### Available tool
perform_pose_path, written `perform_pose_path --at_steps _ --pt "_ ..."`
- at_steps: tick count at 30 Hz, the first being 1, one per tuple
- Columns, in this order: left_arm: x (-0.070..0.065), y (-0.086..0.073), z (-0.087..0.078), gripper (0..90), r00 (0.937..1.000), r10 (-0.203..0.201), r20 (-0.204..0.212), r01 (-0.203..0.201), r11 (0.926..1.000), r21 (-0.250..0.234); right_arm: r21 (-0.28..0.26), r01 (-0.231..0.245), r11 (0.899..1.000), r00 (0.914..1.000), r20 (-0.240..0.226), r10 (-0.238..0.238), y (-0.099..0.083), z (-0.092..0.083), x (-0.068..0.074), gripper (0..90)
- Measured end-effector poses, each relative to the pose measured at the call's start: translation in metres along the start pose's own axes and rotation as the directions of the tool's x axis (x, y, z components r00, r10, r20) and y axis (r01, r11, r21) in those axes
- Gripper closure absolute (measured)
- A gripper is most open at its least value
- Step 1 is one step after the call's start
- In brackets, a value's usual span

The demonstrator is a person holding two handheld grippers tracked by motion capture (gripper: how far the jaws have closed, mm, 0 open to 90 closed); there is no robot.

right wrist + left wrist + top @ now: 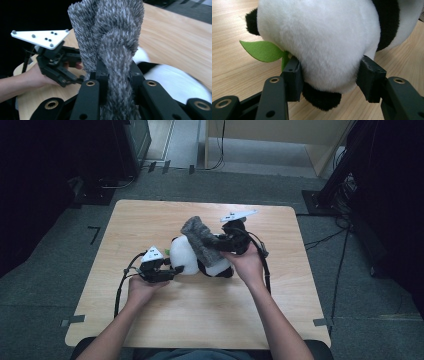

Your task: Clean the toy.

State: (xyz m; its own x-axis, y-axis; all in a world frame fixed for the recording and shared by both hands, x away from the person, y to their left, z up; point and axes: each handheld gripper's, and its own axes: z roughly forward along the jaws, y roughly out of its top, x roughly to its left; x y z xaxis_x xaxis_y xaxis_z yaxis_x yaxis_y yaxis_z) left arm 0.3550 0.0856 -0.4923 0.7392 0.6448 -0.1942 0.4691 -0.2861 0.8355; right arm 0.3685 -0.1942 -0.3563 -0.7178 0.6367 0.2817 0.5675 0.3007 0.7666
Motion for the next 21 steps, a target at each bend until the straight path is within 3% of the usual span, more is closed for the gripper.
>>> perform_pose_path --at_steps 5,11,16,21 --pt "0.000 0.000 0.000 44.3 1.0000 -0.001 0.001 0.001 1.0000 -0.003 0.019 0.010 1.000 0.9988 -0.049 -0.009 0.003 0.026 0.012 77.0" --pt "0.000 0.000 -0.001 44.2 1.0000 -0.004 0.003 0.004 1.0000 -0.005 0.052 0.009 0.999 0.9978 -0.067 -0.005 0.002 0.058 0.017 76.5" --pt "0.001 0.000 -0.001 44.2 0.9999 -0.015 0.006 0.015 0.9999 -0.004 0.104 0.030 0.994 0.9995 -0.015 -0.028 -0.004 0.075 0.013 76.4" --pt "0.001 0.000 -0.001 44.2 0.9998 -0.018 0.005 0.018 0.9998 0.000 0.106 0.025 0.994 0.9997 0.003 -0.025 -0.008 0.071 0.006 76.1"
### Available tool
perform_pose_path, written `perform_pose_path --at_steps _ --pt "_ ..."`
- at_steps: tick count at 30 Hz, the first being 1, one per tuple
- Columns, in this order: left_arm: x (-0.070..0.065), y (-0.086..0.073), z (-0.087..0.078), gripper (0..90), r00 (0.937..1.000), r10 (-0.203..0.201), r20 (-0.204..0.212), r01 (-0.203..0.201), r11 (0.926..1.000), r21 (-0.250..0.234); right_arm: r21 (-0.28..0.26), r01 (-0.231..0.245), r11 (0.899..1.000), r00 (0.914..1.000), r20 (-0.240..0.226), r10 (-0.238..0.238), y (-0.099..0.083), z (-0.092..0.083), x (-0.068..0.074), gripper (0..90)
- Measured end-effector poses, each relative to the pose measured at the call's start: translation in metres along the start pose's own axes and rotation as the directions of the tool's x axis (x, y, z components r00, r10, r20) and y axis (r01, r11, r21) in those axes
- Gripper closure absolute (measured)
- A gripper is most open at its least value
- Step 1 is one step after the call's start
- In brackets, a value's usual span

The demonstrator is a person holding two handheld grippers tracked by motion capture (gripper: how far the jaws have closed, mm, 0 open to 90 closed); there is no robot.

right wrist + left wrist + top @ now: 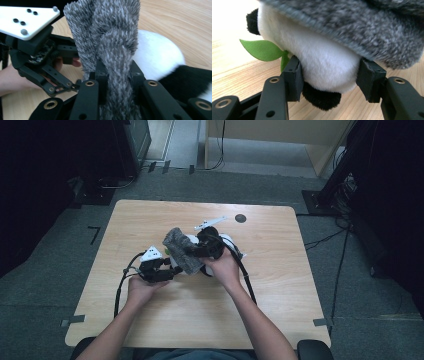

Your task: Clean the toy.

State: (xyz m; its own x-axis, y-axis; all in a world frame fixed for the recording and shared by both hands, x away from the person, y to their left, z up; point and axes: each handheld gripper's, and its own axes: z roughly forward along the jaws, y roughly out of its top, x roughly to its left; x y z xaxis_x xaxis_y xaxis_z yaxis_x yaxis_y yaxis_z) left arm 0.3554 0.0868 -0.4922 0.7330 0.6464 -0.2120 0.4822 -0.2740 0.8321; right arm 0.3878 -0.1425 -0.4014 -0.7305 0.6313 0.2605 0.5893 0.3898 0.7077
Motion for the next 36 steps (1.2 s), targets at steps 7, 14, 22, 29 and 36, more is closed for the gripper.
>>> perform_pose_path --at_steps 7,14,22,29,36 --pt "-0.001 0.000 0.000 44.4 0.9999 -0.012 -0.004 0.012 0.9999 0.007 -0.006 -0.013 1.000 0.9989 0.045 0.014 -0.011 -0.018 -0.012 76.1" --pt "0.000 0.000 0.000 44.4 0.9999 -0.015 -0.001 0.015 0.9999 0.006 -0.025 -0.039 0.999 0.9968 0.069 0.041 -0.021 -0.040 -0.024 76.1" --pt "0.000 0.000 0.000 44.6 0.9999 -0.014 0.000 0.014 0.9999 0.007 -0.059 -0.044 0.997 0.9935 0.102 0.050 -0.033 -0.065 -0.033 75.3" --pt "0.000 0.000 0.000 44.8 0.9998 -0.018 0.001 0.018 0.9998 0.005 -0.087 -0.080 0.993 0.9882 0.124 0.090 -0.048 -0.086 -0.046 75.4" --pt "0.000 0.000 0.000 45.0 0.9998 -0.018 0.000 0.018 0.9998 0.004 -0.102 -0.112 0.988 0.9820 0.141 0.126 -0.061 -0.098 -0.056 75.7"
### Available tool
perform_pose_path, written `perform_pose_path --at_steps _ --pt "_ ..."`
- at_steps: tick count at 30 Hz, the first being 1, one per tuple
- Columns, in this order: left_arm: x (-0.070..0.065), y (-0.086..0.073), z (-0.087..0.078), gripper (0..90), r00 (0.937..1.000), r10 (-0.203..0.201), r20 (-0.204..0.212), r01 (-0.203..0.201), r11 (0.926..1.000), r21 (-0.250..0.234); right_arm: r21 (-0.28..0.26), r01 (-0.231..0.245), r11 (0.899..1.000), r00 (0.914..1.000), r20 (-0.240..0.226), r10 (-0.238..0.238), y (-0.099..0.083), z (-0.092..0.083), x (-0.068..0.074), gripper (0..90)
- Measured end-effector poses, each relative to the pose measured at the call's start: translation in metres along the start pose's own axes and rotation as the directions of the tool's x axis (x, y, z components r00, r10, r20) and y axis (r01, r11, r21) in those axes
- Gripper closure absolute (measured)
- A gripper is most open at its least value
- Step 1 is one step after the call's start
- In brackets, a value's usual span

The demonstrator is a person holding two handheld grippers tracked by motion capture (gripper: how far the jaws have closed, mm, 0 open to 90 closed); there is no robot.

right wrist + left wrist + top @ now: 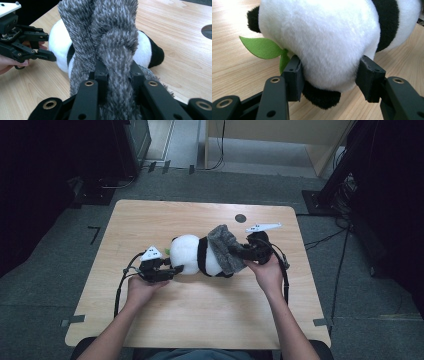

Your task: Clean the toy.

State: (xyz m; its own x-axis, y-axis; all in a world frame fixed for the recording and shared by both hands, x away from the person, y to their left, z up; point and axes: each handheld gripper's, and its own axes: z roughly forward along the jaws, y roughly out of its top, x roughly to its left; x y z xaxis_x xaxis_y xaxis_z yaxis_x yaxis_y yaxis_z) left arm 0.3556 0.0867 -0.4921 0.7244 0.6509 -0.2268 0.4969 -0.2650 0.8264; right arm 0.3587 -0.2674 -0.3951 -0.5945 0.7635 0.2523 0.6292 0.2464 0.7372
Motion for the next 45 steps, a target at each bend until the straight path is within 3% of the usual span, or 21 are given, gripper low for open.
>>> perform_pose_path --at_steps 9,14,19,25,32,35,39,45 --pt "0.001 -0.001 0.000 44.9 1.0000 -0.005 0.000 0.005 1.0000 -0.001 -0.011 0.004 1.000 0.9999 -0.012 -0.004 0.003 -0.002 0.004 76.3" --pt "0.001 0.000 0.000 45.0 1.0000 -0.005 -0.002 0.005 1.0000 -0.001 -0.033 0.013 0.999 0.9977 -0.067 -0.015 0.010 -0.004 0.016 76.5" --pt "0.000 0.000 0.000 45.0 1.0000 -0.007 -0.003 0.007 1.0000 -0.004 -0.054 0.035 0.998 0.9886 -0.144 -0.043 0.020 0.001 0.036 76.5" --pt "0.000 0.000 0.000 45.0 1.0000 -0.004 -0.003 0.004 1.0000 -0.003 -0.041 0.082 0.996 0.9785 -0.186 -0.088 0.034 0.021 0.061 76.5" --pt "0.000 0.001 0.000 45.1 1.0000 -0.002 -0.004 0.002 1.0000 -0.004 0.002 0.082 0.997 0.9691 -0.233 -0.079 0.044 0.060 0.077 76.5" --pt "0.000 0.001 0.000 45.2 1.0000 -0.001 -0.004 0.001 1.0000 -0.003 0.024 0.080 0.996 0.9689 -0.237 -0.072 0.045 0.077 0.080 76.5" --pt "0.000 0.001 -0.001 45.2 1.0000 -0.002 -0.004 0.002 1.0000 0.000 0.064 0.099 0.993 0.9763 -0.199 -0.084 0.043 0.091 0.080 76.4" --pt "0.000 0.001 0.000 45.2 1.0000 -0.006 -0.005 0.006 1.0000 -0.003 0.077 0.104 0.992 0.9839 -0.154 -0.091 0.037 0.087 0.068 76.2"
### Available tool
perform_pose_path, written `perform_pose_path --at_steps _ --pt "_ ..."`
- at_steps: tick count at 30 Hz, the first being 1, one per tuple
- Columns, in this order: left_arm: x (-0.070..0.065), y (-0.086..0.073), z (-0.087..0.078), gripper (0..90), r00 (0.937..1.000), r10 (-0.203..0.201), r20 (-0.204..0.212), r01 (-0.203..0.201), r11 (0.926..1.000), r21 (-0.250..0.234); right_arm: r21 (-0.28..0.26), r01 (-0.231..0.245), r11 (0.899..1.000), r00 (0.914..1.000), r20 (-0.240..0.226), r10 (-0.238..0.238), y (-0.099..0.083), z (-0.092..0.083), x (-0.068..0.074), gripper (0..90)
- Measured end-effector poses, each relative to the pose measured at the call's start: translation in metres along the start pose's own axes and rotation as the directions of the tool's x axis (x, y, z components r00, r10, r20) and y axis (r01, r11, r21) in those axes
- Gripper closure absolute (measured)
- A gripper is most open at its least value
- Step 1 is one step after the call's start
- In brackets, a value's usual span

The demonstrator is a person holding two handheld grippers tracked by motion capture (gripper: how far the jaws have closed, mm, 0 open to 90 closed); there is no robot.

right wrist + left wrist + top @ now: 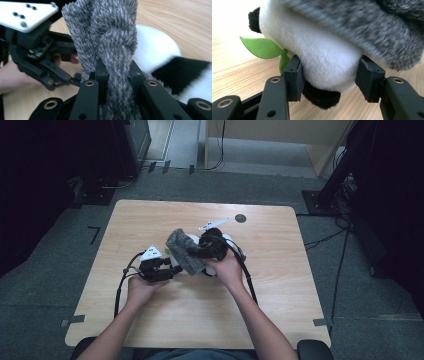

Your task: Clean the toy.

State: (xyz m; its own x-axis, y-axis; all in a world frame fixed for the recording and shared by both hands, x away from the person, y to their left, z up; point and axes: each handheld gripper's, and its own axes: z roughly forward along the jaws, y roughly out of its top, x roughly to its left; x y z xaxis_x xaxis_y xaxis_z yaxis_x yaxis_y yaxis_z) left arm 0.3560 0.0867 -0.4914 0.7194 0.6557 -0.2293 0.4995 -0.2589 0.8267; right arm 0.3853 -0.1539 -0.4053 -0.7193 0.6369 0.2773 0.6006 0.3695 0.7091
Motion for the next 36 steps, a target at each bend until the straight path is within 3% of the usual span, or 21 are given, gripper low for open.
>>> perform_pose_path --at_steps 10,14,23,27,36 --pt "0.000 0.000 0.000 45.2 1.0000 -0.004 0.003 0.004 1.0000 -0.001 -0.046 -0.049 0.998 0.9976 0.046 0.051 -0.022 -0.041 -0.022 76.0" --pt "0.000 0.000 0.000 45.2 1.0000 -0.004 0.005 0.004 1.0000 -0.002 -0.065 -0.047 0.997 0.9961 0.072 0.051 -0.029 -0.058 -0.028 75.8" --pt "0.001 0.000 0.000 45.2 1.0000 -0.005 0.006 0.005 1.0000 0.003 -0.084 -0.069 0.994 0.9859 0.147 0.080 -0.050 -0.091 -0.045 75.4" --pt "0.001 0.000 0.000 45.3 1.0000 -0.005 0.007 0.005 1.0000 0.006 -0.091 -0.101 0.991 0.9803 0.161 0.114 -0.059 -0.099 -0.053 75.6" --pt "0.001 0.000 0.000 45.4 1.0000 -0.006 0.007 0.006 1.0000 0.007 -0.106 -0.100 0.989 0.9844 0.134 0.114 -0.062 -0.102 -0.051 76.2"
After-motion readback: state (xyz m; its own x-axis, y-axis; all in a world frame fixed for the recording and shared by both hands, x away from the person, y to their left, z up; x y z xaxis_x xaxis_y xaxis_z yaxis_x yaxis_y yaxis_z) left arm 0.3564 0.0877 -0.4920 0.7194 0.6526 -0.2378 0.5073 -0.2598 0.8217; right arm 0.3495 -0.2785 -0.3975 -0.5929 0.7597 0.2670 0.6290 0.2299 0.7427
